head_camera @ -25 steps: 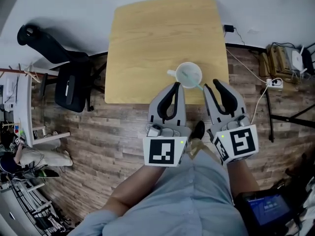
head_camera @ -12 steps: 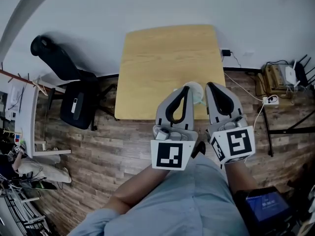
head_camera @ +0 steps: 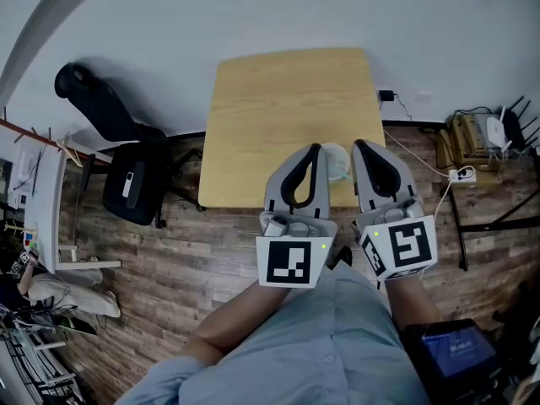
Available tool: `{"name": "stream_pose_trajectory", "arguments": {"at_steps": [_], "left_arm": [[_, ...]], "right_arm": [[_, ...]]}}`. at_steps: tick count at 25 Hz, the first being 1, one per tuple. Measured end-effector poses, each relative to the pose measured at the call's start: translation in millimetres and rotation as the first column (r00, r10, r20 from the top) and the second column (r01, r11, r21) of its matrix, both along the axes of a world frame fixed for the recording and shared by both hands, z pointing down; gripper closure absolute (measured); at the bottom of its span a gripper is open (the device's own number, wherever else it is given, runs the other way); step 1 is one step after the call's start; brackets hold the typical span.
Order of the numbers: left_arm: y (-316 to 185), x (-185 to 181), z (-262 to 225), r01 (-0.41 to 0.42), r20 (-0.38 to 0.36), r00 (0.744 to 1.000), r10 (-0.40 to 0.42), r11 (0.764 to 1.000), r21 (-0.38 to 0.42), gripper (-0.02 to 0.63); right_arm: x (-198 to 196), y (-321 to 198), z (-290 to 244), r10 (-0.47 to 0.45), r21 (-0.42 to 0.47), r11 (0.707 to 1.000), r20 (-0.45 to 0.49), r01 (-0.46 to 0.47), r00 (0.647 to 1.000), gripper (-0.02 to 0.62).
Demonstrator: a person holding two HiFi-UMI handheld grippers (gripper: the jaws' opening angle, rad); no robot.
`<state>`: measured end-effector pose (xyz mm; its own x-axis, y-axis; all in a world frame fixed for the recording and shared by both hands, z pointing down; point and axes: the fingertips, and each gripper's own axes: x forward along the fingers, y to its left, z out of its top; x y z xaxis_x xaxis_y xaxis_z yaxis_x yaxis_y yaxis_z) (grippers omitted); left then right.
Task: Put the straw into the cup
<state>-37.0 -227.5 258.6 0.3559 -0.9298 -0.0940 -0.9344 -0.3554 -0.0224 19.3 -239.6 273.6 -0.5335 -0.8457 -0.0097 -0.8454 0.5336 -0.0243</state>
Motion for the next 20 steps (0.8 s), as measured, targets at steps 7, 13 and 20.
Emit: {"name": "stream_pose_trajectory", "arguments": {"at_steps": [7,13,20], "left_arm": [[1.8,-0.5,3.3,-0.005,0.007,1.000,0.005,1.000,0.000,0.614],[-1.3,-2.3,5.8,-0.009,0.002,1.000,0.009,1.000,-0.005,0.614],[-7.0,-1.6,7.7,-0.016,0.000,1.000,0.016,1.000,-0.013,0.614]], "right_arm": [[-1.5,2.0,1.9,0.004,-0.002,1.000,0.005,-0.004,1.000,0.596],[-4.4,0.5,4.9,0.006,-0.007,1.000,0.002,-0.006,1.000,0.596],[-4.9,-5.0,5.8,0.007,-0.012,1.000,0.000,-0.007,1.000,0.597]]}}
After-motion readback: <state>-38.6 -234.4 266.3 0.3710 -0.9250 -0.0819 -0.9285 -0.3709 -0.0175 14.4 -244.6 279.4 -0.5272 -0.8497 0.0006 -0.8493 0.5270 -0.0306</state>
